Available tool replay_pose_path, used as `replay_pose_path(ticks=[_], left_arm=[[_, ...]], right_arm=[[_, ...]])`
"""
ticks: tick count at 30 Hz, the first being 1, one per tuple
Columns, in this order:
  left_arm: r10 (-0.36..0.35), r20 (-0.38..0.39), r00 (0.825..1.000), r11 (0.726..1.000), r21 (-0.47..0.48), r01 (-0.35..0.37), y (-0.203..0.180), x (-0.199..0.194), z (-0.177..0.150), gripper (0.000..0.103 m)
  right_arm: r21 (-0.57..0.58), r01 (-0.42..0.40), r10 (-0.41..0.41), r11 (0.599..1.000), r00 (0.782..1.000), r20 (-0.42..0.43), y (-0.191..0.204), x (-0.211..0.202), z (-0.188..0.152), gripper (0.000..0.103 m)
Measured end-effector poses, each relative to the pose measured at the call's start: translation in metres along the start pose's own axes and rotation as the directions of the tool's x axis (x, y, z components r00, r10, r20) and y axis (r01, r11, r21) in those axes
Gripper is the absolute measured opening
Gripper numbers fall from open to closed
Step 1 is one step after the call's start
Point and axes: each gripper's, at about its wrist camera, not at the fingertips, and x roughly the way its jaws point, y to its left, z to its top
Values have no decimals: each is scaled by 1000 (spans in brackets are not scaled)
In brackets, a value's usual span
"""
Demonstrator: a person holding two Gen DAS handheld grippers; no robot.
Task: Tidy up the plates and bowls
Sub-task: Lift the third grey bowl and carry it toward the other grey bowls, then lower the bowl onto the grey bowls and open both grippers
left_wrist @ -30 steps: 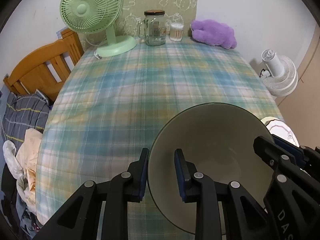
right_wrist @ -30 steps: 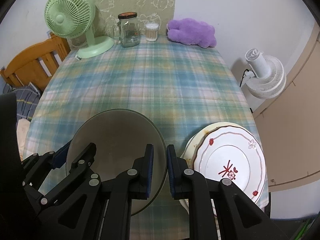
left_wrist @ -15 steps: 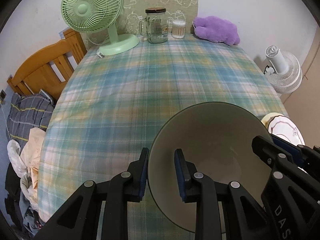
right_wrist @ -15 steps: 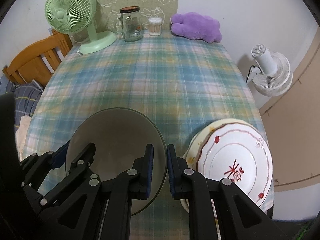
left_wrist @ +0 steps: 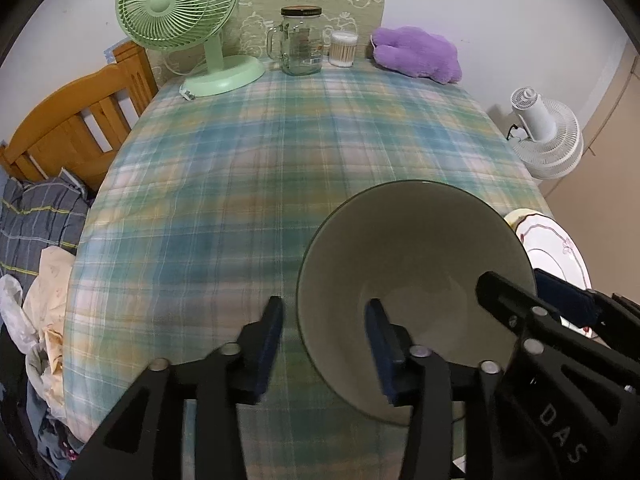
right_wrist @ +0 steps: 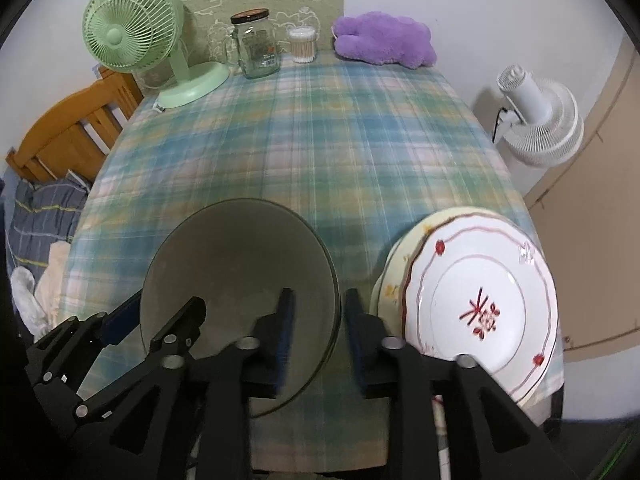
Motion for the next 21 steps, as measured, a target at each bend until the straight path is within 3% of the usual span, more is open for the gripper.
replay_pose_path(ticks=[2,6,14,21], left_arm=[[2,6,1000,1000,1,-2,1,-3,-1,61],[6,12,1000,1000,3,-6,4,-11,-1,76],[15,22,1000,1000,2,-15,-2,-12,3,84],[47,-31,998,997,-53,-49,-4,6,6,85]], right_arm=[[16,-2,2,1000,1000,7,-2,-3,-3,56],[42,-16,15,999,1000,15,-1,-15,-9,60],[75,-92,92,993,996,5,-16,-10,-3,60],[76,-162,166,984,985,-41,-25,16,5,60]])
